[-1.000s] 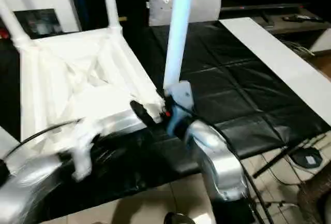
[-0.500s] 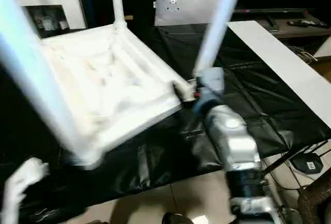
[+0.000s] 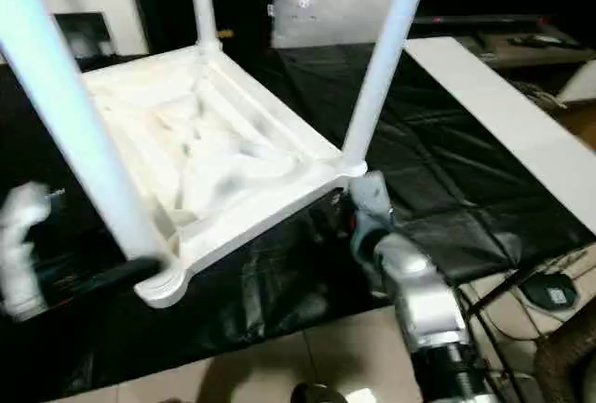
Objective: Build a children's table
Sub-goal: Rotate table base
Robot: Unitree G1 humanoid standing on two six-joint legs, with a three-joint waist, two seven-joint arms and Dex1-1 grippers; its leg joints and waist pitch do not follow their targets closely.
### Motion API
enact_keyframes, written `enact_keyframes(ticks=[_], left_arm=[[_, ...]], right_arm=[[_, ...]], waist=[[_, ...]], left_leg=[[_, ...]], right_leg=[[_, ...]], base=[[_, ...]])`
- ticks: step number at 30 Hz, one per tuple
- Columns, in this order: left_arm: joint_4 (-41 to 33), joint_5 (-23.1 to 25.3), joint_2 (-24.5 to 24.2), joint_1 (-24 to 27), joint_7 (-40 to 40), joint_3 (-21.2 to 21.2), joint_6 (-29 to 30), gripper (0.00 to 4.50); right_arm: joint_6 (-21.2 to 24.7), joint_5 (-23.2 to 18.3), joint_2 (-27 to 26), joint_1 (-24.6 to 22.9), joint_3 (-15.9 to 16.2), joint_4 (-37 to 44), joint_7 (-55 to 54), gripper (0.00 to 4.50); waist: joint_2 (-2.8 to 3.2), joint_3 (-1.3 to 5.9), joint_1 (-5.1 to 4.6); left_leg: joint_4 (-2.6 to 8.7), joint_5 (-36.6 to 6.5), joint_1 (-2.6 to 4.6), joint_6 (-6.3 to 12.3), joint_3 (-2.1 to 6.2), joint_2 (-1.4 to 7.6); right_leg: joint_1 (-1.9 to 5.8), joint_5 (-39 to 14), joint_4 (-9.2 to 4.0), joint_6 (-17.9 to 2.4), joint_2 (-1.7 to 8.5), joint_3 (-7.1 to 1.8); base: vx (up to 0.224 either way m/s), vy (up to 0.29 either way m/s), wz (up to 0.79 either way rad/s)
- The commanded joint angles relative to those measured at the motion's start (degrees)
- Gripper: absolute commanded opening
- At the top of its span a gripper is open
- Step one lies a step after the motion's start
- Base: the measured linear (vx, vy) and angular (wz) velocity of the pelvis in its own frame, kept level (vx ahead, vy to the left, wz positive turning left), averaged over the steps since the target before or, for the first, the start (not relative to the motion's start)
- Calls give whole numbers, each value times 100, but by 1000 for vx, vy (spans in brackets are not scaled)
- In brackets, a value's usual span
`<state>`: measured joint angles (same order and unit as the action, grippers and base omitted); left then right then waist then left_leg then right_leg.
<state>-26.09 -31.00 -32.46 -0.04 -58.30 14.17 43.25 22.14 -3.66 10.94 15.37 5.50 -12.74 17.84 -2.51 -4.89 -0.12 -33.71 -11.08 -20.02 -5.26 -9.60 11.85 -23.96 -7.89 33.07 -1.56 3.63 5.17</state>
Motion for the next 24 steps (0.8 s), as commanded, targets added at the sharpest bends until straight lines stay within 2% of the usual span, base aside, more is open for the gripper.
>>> enact_keyframes(ticks=[1,2,4,6,7,8,10,11,13,14,16,19,20,22,23,24], left_arm=[[-57,-123,91,-99,-6,-226,49,401],[-146,-301,199,-250,-27,-505,197,425],[-175,-362,221,-298,-30,-602,247,428],[-178,-301,349,-456,-56,-949,247,437],[-173,-293,369,-478,-52,-988,242,444],[-131,-253,510,-630,-37,-1265,219,444],[-61,-198,601,-760,-27,-1506,153,444],[-48,-186,618,-784,-25,-1550,140,444],[0,-167,863,-1004,54,-1916,129,444],[1,-169,870,-1010,57,-1924,130,444],[44,-164,1032,-1138,124,-2136,106,444],[115,-122,1166,-1236,165,-2268,50,444],[210,-85,1350,-1359,228,-2390,2,444],[253,-74,1422,-1411,256,-2438,-18,444],[321,-73,1602,-1503,338,-2566,-51,444],[347,-59,1718,-1542,395,-2644,-71,444]], right_arm=[[-44,101,-15,68,23,-148,-61,450],[-207,135,-101,229,75,-484,-91,450],[-266,134,-130,278,90,-582,-99,450],[-517,54,-277,503,61,-899,-69,450],[-536,44,-295,530,54,-930,-70,450],[-664,3,-411,722,31,-1143,-98,450],[-743,44,-472,846,52,-1231,-109,450],[-754,52,-481,868,56,-1244,-109,450],[-846,67,-566,1022,101,-1314,-27,450],[-849,67,-568,1026,102,-1318,-25,450],[-895,82,-612,1082,122,-1378,6,450],[-932,100,-638,1111,129,-1428,-1,450],[-974,107,-666,1135,142,-1469,11,450],[-1010,111,-678,1152,144,-1509,16,450],[-1071,112,-729,1198,180,-1580,83,450],[-1059,104,-775,1217,216,-1587,129,450]], waist=[[120,345,8],[141,344,5],[142,347,7],[159,349,6],[154,357,0],[175,376,-2],[160,376,-19],[144,390,-30],[145,395,-53],[147,418,-61],[130,416,-73],[158,434,-82],[159,428,-83],[173,431,-66],[189,419,-71],[176,411,-82]], left_leg=[[415,-1625,11,24,7,57],[411,-1680,11,4,19,65],[392,-1776,52,-11,20,60],[398,-1756,41,-5,28,72],[393,-1757,47,-9,21,78],[395,-1640,8,-38,32,82],[389,-1673,21,-36,21,75],[383,-1596,-4,-25,22,63],[377,-1504,-24,-7,19,67],[354,-1402,-14,-4,9,65],[355,-1241,-76,23,12,57],[340,-1118,-54,55,1,67],[340,-1126,-49,69,-2,66],[326,-1175,-14,70,-15,68],[342,-1198,-43,64,-2,71],[343,-1261,-41,70,-5,71]], right_leg=[[294,-2552,-425,-630,327,-293],[291,-2697,-431,-563,318,-274],[260,-2872,-459,-516,314,-265],[260,-2719,-444,-570,308,-271],[254,-2655,-440,-593,307,-275],[306,-2333,-381,-676,303,-280],[299,-2252,-376,-737,290,-278],[333,-2189,-361,-747,295,-283],[345,-2170,-358,-740,301,-283],[346,-2073,-348,-771,308,-294],[392,-1971,-333,-785,307,-287],[380,-1805,-330,-861,305,-295],[379,-1774,-320,-893,291,-293],[362,-1806,-338,-911,289,-290],[378,-1833,-330,-910,293,-283],[373,-1918,-353,-885,288,-277]], base=[[0,0,0],[0,0,0],[0,0,0],[0,0,0],[0,0,0],[0,0,0],[0,0,0],[0,0,0],[0,0,0],[0,0,0],[0,0,0],[0,0,0],[0,0,0],[0,0,0],[0,0,0],[0,0,0]])
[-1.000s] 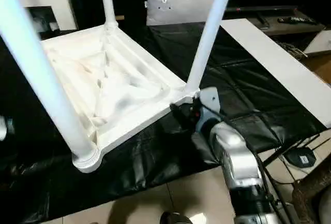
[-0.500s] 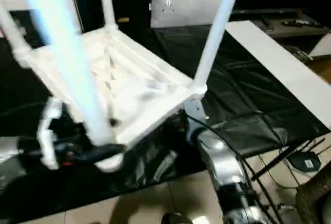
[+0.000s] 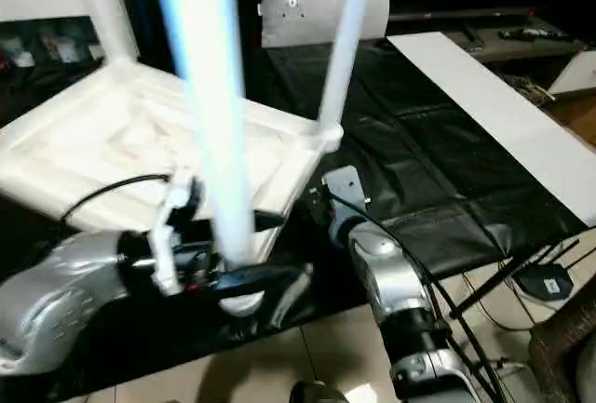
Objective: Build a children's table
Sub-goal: Rotate table base
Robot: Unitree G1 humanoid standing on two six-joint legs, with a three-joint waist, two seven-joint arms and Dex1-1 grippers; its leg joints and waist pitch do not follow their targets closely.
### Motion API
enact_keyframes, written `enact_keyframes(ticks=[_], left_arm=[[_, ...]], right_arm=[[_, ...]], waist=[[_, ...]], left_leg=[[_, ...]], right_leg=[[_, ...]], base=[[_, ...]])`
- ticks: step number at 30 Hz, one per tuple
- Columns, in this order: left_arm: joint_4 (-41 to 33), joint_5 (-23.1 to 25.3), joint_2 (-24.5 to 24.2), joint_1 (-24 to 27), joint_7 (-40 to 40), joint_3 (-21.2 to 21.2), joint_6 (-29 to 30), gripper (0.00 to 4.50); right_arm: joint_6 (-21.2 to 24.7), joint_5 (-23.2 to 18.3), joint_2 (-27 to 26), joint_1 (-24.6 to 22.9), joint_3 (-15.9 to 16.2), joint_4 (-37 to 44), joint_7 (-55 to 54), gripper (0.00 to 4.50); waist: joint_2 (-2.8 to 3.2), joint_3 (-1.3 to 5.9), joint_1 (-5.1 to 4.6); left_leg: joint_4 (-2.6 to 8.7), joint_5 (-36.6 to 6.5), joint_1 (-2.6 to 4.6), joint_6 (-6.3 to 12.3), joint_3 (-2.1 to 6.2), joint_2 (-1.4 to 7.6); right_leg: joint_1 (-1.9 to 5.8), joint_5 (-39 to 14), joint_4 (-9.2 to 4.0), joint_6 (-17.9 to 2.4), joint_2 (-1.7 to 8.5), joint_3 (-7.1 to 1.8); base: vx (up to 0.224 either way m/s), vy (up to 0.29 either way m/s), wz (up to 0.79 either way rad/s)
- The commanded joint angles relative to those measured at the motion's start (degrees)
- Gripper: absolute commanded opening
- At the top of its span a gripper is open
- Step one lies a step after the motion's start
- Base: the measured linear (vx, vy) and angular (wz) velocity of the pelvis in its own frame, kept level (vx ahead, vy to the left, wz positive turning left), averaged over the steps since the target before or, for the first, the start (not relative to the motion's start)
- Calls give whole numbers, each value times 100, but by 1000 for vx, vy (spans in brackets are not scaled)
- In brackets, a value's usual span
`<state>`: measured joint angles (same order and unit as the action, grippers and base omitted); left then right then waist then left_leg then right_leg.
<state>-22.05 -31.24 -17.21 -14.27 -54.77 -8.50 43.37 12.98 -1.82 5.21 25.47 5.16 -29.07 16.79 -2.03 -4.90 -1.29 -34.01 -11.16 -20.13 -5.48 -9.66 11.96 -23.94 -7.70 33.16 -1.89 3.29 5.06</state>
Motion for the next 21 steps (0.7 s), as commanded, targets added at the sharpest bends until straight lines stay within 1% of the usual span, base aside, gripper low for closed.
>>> enact_keyframes(ticks=[1,2,4,5,6,7,8,10,11,12,13,14,15,16,17,18,19,20,21], left_arm=[[-31,-23,281,-152,89,-440,-103,444],[-3,-18,349,-177,122,-477,-121,444],[87,27,450,-244,183,-559,-190,444],[87,27,450,-244,183,-559,-190,444],[283,185,574,-354,286,-628,-358,444],[404,235,640,-424,322,-629,-439,444],[409,237,643,-427,323,-629,-442,444],[612,348,725,-548,359,-650,-607,444],[771,457,785,-644,404,-653,-760,444],[1016,658,856,-781,522,-649,-1020,444],[1042,678,863,-794,535,-649,-1047,444],[1100,722,877,-824,570,-648,-1110,444],[1247,773,895,-900,639,-586,-1200,444],[1504,959,860,-1031,796,-514,-1421,444],[1560,1001,852,-1060,831,-499,-1470,444],[1826,1167,780,-1198,951,-411,-1667,444],[1890,1200,755,-1231,971,-387,-1706,444],[2015,1256,673,-1295,981,-337,-1771,444],[2051,1250,537,-1311,879,-307,-1743,444]], right_arm=[[-135,-85,-238,223,273,34,273,450],[-121,-102,-265,233,293,28,327,450],[-180,-51,-322,261,304,-32,316,450],[-180,-51,-322,261,304,-32,316,450],[-265,15,-361,306,290,-128,202,450],[-290,18,-375,347,256,-196,162,450],[-291,18,-376,349,254,-199,160,450],[-359,37,-378,423,205,-304,97,450],[-390,61,-354,465,173,-353,47,450],[-436,114,-302,502,131,-411,-40,450],[-441,120,-297,506,126,-417,-48,450],[-451,134,-285,513,113,-433,-64,450],[-443,130,-233,479,87,-410,-40,450],[-426,115,-137,395,35,-328,-6,450],[-423,112,-116,376,24,-309,1,450],[-415,104,9,261,-38,-201,38,450],[-415,103,44,228,-55,-170,48,450],[-404,96,140,132,-102,-73,78,450],[-377,58,273,-9,-157,88,176,450]], waist=[[144,411,33],[129,420,40],[123,422,39],[118,429,37],[123,434,41],[124,433,44],[131,438,37],[137,450,42],[142,448,41],[141,443,43],[144,453,48],[134,457,55],[139,447,59],[132,457,61],[132,455,62],[139,461,80],[146,463,93],[138,456,105],[137,452,112]], left_leg=[[364,-1365,1,89,-3,59],[360,-1359,-16,91,4,50],[363,-1329,-34,105,11,54],[356,-1293,-29,114,7,51],[350,-1254,-28,138,2,48],[348,-1255,-20,144,0,50],[349,-1214,-40,145,4,46],[343,-1210,-20,139,6,55],[344,-1226,-27,154,5,53],[344,-1250,-11,167,0,46],[335,-1245,-2,167,2,44],[342,-1172,-36,163,9,50],[347,-1200,-38,164,10,57],[330,-1201,-25,177,0,42],[328,-1187,-28,198,-4,33],[331,-1170,-15,214,-1,37],[327,-1157,-12,230,0,29],[332,-1162,-17,235,1,39],[331,-1183,-15,249,-10,32]], right_leg=[[354,-2053,-389,-825,317,-257],[375,-2112,-384,-799,326,-254],[382,-2132,-383,-762,329,-252],[376,-2111,-381,-763,329,-254],[371,-2093,-390,-767,330,-255],[363,-2095,-397,-766,328,-253],[382,-2053,-388,-774,332,-250],[377,-1970,-373,-806,329,-250],[382,-1954,-376,-823,329,-249],[364,-2005,-404,-800,313,-240],[367,-1982,-398,-807,317,-241],[401,-1869,-371,-838,335,-250],[395,-1922,-376,-829,336,-245],[397,-1988,-383,-800,341,-246],[394,-2018,-393,-755,326,-244],[391,-2059,-404,-720,328,-240],[386,-2058,-410,-691,318,-237],[389,-2074,-404,-694,326,-236],[382,-2151,-428,-653,320,-234]], base=[[0,0,0],[0,0,0],[0,0,0],[0,0,0],[0,0,0],[0,0,0],[0,0,0],[0,0,0],[0,0,0],[0,0,0],[0,0,0],[0,0,0],[0,0,0],[0,0,0],[0,0,0],[0,0,0],[0,0,0],[0,0,0],[0,0,0]])
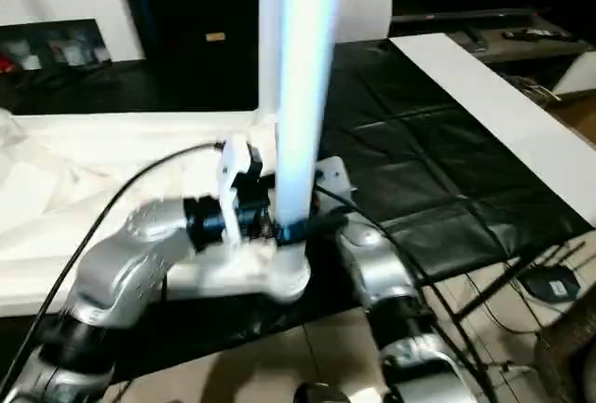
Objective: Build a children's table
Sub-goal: Rotate table base
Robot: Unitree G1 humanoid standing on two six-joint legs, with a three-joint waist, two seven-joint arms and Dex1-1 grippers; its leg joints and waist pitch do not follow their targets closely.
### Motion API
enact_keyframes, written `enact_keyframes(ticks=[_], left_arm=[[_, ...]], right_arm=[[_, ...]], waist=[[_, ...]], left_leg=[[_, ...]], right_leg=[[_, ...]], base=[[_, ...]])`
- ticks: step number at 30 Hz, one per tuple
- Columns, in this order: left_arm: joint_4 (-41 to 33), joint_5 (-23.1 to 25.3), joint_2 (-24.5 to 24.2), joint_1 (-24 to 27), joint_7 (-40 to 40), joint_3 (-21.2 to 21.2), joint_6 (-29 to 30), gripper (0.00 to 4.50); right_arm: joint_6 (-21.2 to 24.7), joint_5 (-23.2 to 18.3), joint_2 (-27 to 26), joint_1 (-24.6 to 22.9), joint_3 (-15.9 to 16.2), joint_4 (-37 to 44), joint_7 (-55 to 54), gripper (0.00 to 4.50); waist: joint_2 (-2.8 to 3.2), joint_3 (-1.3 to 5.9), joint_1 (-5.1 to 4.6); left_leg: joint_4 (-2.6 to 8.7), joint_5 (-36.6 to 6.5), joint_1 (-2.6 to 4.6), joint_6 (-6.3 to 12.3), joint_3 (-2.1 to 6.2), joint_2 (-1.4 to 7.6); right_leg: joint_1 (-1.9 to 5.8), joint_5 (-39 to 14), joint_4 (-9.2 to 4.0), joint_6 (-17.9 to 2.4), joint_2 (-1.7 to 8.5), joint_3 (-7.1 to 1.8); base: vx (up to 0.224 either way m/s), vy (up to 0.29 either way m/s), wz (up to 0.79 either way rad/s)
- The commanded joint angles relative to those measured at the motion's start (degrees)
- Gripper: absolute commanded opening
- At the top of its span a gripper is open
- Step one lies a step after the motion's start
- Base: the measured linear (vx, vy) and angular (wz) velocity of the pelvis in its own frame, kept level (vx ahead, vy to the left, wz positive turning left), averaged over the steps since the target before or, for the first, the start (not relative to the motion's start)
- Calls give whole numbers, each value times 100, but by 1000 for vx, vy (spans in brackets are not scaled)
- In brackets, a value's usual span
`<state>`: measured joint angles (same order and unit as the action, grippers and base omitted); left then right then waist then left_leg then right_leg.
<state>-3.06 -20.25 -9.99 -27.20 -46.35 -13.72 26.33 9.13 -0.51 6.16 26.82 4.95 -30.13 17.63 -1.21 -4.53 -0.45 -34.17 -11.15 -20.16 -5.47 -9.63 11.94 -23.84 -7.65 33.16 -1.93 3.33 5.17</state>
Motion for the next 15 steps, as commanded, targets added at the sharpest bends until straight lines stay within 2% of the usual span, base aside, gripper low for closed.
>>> enact_keyframes(ticks=[1,3,4,5,7,10,11,12,13,14,15], left_arm=[[171,147,-294,-19,-63,223,-24,444],[127,108,-458,31,-232,219,75,444],[134,106,-511,54,-309,210,82,444],[93,93,-736,148,-631,109,86,444],[77,49,-1042,257,-1039,-22,72,444],[142,150,-1388,330,-1400,-204,-68,444],[364,383,-1599,304,-1462,-349,-226,444],[488,509,-1676,279,-1449,-405,-291,418],[669,694,-1785,247,-1462,-488,-417,410],[872,909,-1911,214,-1498,-579,-569,410],[1008,1005,-2019,190,-1596,-643,-602,410]], right_arm=[[20,-103,280,-248,-182,313,170,450],[83,-163,435,-404,-271,519,268,450],[119,-204,490,-450,-295,594,347,450],[183,-323,645,-585,-319,830,631,450],[297,-484,886,-753,-301,1135,1078,450],[345,-654,1108,-889,-266,1433,1508,450],[387,-788,1278,-983,-221,1679,1827,450],[406,-848,1361,-1027,-193,1793,1968,450],[452,-916,1467,-1078,-158,1935,2146,450],[522,-989,1584,-1138,-127,2103,2352,450],[577,-1066,1677,-1182,-129,2222,2512,450]], waist=[[43,413,47],[47,418,58],[96,421,45],[83,420,43],[92,411,39],[114,409,49],[120,402,53],[118,408,63],[124,400,70],[122,394,88],[110,408,89]], left_leg=[[353,-1205,-20,248,-5,30],[342,-1209,-4,269,-11,21],[340,-1203,-6,274,-13,17],[340,-1213,-11,292,-11,12],[350,-1263,-25,347,-1,16],[353,-1308,-3,412,0,31],[360,-1361,11,433,5,24],[355,-1372,17,414,8,33],[362,-1389,21,406,7,34],[361,-1439,36,423,9,19],[360,-1419,33,407,12,29]], right_leg=[[389,-2304,-421,-578,323,-240],[373,-2512,-443,-472,330,-239],[367,-2568,-470,-465,322,-228],[365,-2590,-470,-461,311,-221],[367,-2681,-479,-447,316,-213],[339,-2756,-492,-474,320,-217],[328,-2841,-523,-451,299,-199],[331,-2828,-502,-433,306,-201],[325,-2879,-518,-418,310,-199],[323,-2979,-550,-327,291,-194],[329,-2947,-528,-328,306,-201]], base=[[0,0,0],[0,0,0],[0,0,0],[0,0,0],[0,0,0],[0,0,0],[0,0,0],[0,0,0],[0,0,0],[0,0,0],[0,0,0]])
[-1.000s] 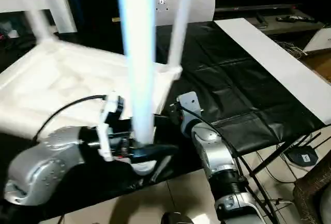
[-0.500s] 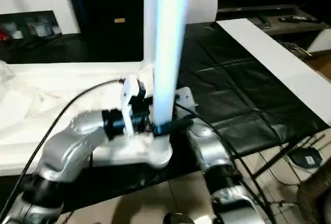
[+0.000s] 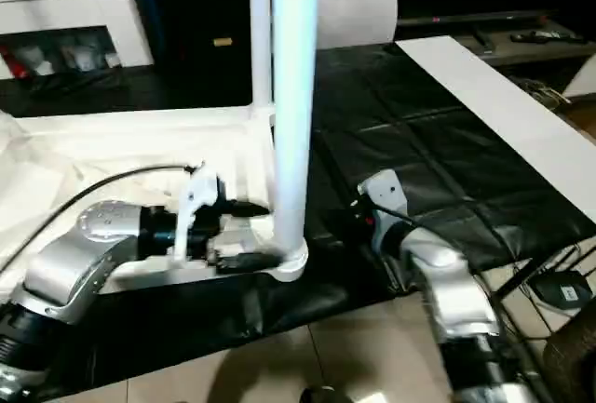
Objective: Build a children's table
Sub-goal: Rotate table base, then rotate leg to tighten
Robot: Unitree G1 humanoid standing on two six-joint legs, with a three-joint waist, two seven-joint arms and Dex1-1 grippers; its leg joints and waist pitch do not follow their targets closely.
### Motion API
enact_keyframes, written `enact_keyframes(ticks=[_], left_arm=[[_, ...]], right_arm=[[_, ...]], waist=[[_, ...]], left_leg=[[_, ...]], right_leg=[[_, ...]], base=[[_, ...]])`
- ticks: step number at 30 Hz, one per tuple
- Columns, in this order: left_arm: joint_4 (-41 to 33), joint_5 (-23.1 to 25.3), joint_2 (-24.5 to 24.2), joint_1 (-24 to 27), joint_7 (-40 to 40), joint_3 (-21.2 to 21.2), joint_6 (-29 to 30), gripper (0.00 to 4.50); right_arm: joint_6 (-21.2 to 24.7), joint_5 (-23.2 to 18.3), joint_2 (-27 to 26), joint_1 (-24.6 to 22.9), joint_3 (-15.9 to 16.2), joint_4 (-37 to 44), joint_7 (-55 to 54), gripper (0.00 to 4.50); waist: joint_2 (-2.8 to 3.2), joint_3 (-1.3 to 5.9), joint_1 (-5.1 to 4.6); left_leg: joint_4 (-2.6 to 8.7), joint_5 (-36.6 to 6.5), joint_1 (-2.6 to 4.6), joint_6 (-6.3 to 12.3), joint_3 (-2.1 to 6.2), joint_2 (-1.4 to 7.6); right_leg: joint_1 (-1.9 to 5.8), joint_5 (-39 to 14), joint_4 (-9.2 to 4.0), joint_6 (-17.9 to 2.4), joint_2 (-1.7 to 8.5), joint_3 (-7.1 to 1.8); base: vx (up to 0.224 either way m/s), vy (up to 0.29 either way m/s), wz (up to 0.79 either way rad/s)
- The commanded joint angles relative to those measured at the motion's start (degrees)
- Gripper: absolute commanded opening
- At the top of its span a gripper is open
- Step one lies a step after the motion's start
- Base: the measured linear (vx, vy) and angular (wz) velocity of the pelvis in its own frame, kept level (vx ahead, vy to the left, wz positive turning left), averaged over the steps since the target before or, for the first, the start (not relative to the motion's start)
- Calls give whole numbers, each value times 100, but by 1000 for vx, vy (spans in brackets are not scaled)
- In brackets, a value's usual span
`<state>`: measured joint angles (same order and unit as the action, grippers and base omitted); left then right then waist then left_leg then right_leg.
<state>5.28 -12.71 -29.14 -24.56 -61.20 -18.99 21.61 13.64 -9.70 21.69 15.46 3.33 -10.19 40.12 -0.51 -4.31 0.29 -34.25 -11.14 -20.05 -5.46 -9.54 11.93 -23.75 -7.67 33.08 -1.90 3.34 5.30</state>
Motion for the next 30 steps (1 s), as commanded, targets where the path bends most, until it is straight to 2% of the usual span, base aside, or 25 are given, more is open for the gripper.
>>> enact_keyframes(ticks=[1,3,5,8,10,11,12,13,16,17,18,22,24,25,27,30], left_arm=[[260,308,-174,-91,-192,-155,-139,410],[315,323,-240,-102,-319,-189,-157,376],[474,387,-316,-167,-423,-252,-258,372],[827,541,-309,-339,-394,-302,-538,335],[917,572,-293,-385,-399,-310,-577,326],[1011,615,-276,-426,-453,-322,-631,319],[1022,580,-263,-448,-494,-313,-554,306],[1040,561,-248,-467,-536,-300,-503,294],[1008,467,-231,-479,-715,-307,-382,271],[988,442,-222,-471,-768,-321,-364,271],[964,420,-210,-460,-787,-326,-330,244],[848,426,-193,-396,-755,-351,-170,230],[814,424,-188,-374,-740,-343,-129,196],[775,426,-181,-355,-733,-336,-96,194],[608,400,-168,-292,-736,-312,84,191],[541,412,-177,-270,-753,-320,131,155]], right_arm=[[179,-206,193,-80,22,321,382,450],[194,-280,286,-125,20,414,556,450],[297,-448,516,-240,45,674,959,450],[638,-807,847,-431,87,1145,1491,450],[735,-900,945,-487,102,1266,1629,450],[826,-977,1027,-538,104,1377,1736,450],[866,-1018,1063,-573,100,1442,1780,450],[903,-1051,1095,-600,95,1497,1819,450],[963,-1086,1154,-662,83,1595,1851,450],[1001,-1098,1174,-674,76,1620,1851,450],[1024,-1104,1186,-681,75,1637,1848,450],[1051,-1083,1188,-671,92,1654,1796,450],[1064,-1081,1181,-660,95,1661,1777,450],[1072,-1082,1176,-651,98,1667,1764,450],[1077,-1070,1157,-621,119,1677,1708,450],[1089,-1069,1150,-615,130,1687,1687,450]], waist=[[46,389,23],[50,393,34],[53,397,60],[41,399,100],[34,407,126],[26,384,148],[45,394,156],[33,384,156],[25,384,163],[45,384,160],[40,383,156],[32,390,154],[30,395,151],[29,398,150],[21,411,154],[38,413,159]], left_leg=[[372,-1377,13,399,6,29],[372,-1337,13,393,7,37],[372,-1304,13,401,4,54],[374,-1283,0,460,2,53],[364,-1295,11,450,3,51],[362,-1301,-2,443,-4,32],[356,-1310,5,415,2,32],[351,-1348,15,393,-1,29],[345,-1376,26,372,6,19],[343,-1393,31,362,11,16],[341,-1406,32,361,10,17],[338,-1457,28,365,18,21],[327,-1441,28,368,11,9],[328,-1427,28,370,14,9],[334,-1374,17,363,19,26],[337,-1335,18,394,17,32]], right_leg=[[328,-2915,-514,-352,315,-215],[329,-2866,-511,-410,330,-221],[327,-2715,-487,-563,341,-230],[346,-2650,-485,-538,336,-227],[354,-2767,-498,-492,349,-225],[341,-3000,-543,-424,349,-208],[345,-3071,-542,-388,356,-201],[323,-3236,-575,-329,360,-190],[308,-3420,-611,-244,358,-165],[304,-3450,-618,-236,359,-156],[302,-3445,-625,-237,357,-156],[303,-3409,-616,-248,356,-143],[302,-3422,-622,-225,350,-139],[302,-3431,-623,-223,351,-136],[317,-3350,-599,-256,363,-144],[310,-3200,-589,-328,353,-155]], base=[[0,0,0],[0,0,0],[0,0,0],[0,0,0],[0,0,0],[0,0,0],[0,0,0],[0,0,0],[0,0,0],[0,0,0],[0,0,0],[0,0,0],[0,0,0],[0,0,0],[0,0,0],[0,0,0]])
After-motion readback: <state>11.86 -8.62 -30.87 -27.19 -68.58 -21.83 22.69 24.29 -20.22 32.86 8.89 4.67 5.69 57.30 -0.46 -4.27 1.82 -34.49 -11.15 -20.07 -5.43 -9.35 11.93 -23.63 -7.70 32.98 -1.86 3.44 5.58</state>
